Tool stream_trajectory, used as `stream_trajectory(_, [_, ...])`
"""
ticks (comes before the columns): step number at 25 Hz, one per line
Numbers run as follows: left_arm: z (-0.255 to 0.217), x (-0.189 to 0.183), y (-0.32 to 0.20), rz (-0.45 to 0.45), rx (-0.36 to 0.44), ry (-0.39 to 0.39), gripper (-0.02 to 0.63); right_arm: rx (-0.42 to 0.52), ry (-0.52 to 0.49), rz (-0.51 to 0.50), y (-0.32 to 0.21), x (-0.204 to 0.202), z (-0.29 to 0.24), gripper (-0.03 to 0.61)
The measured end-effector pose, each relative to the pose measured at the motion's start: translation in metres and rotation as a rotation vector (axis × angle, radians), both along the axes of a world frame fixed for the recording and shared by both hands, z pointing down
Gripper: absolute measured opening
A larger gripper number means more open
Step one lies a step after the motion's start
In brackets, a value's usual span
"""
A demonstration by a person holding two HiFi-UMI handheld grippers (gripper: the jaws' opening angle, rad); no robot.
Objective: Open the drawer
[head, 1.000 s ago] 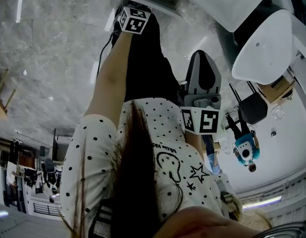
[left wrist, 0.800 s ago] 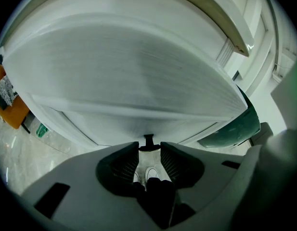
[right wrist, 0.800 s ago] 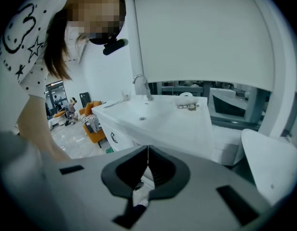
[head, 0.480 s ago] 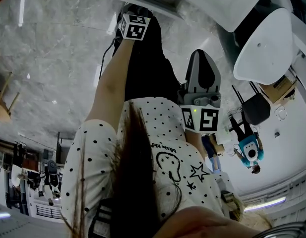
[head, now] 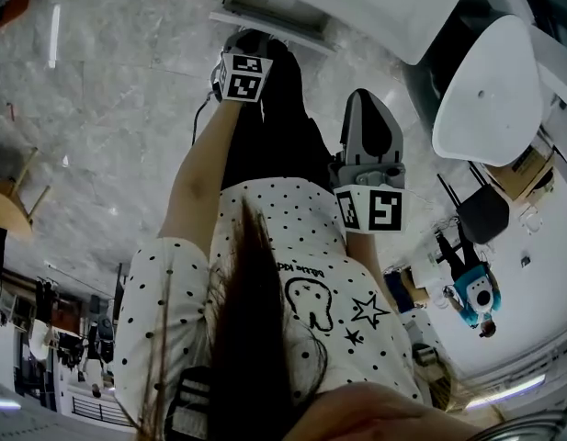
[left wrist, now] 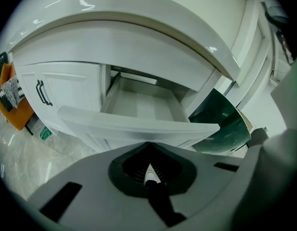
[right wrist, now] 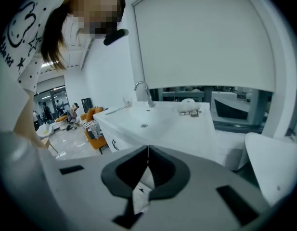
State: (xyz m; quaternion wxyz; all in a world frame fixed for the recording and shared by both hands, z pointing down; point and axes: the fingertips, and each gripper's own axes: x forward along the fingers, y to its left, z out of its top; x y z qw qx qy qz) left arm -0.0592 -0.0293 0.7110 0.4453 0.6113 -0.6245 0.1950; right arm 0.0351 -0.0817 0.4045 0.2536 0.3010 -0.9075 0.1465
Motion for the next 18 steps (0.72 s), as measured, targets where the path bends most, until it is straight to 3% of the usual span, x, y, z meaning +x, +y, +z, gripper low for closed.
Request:
stream_trajectory(10, [-0.066, -0.003, 0.001, -0.005, 0.058, 0.029, 0.005, 0.043, -0.027, -0.013, -0.016, 0.003, -0.024, 0.014])
stream_trajectory(18, [-0.129, -0.02, -0.018, -0.056, 0.175, 0.01, 0.005, 0.081, -0.059, -0.059, -0.023, -0.007, -0.038, 0.012])
